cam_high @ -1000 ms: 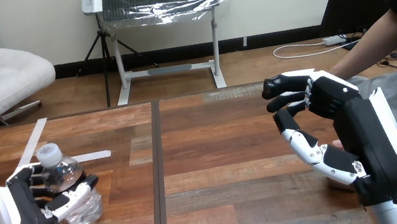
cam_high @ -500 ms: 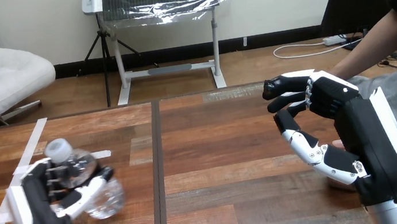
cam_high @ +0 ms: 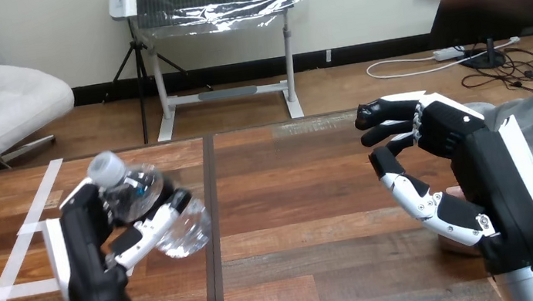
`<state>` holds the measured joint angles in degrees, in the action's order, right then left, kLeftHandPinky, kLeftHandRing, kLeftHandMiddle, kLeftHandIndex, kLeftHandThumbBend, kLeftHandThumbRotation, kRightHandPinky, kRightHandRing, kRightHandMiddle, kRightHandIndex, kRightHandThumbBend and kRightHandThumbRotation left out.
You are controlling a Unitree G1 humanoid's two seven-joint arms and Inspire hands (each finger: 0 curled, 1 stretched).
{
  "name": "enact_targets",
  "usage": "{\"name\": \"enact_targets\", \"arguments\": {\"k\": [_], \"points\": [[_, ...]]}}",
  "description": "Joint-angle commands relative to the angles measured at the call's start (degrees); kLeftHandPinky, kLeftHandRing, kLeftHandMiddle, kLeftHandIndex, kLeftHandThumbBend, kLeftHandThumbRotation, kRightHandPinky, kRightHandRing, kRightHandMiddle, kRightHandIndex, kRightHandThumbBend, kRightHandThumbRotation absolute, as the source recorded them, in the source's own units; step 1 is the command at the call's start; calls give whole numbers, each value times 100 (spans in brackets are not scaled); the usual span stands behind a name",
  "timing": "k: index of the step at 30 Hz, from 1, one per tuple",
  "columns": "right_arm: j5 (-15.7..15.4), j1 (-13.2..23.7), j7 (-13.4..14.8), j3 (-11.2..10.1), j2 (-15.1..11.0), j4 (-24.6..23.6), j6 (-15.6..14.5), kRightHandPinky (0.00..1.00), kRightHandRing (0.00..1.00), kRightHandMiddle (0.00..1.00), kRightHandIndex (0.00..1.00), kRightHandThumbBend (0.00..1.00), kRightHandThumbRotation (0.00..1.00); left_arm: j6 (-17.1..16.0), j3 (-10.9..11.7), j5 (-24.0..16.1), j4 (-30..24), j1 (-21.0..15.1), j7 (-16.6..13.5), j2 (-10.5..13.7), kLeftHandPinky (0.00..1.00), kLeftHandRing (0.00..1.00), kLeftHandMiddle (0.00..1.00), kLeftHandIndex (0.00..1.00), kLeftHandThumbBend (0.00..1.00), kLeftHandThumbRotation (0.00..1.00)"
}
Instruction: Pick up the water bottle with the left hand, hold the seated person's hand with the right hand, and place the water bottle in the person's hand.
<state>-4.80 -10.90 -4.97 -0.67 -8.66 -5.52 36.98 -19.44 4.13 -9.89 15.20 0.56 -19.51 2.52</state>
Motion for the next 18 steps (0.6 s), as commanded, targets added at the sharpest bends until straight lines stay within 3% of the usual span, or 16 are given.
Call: {"name": "enact_targets", "arguments": {"k": [1,13,18], "points": [[8,363,36,-22,13,-109,-22,46,59,65,64,37,7,-358,-150,139,-680,-202,191,-127,37,41,45,49,65,0],[120,342,4,-30,-16,-119,-119,47,61,67,65,39,8,-194,-335,175,-1285,25,428,-438,37,41,46,49,64,0],[29,329,52,-66,-26,-151,-167,48,61,67,66,39,8,-124,-397,261,-1497,110,547,-544,37,41,45,49,64,0]]}}
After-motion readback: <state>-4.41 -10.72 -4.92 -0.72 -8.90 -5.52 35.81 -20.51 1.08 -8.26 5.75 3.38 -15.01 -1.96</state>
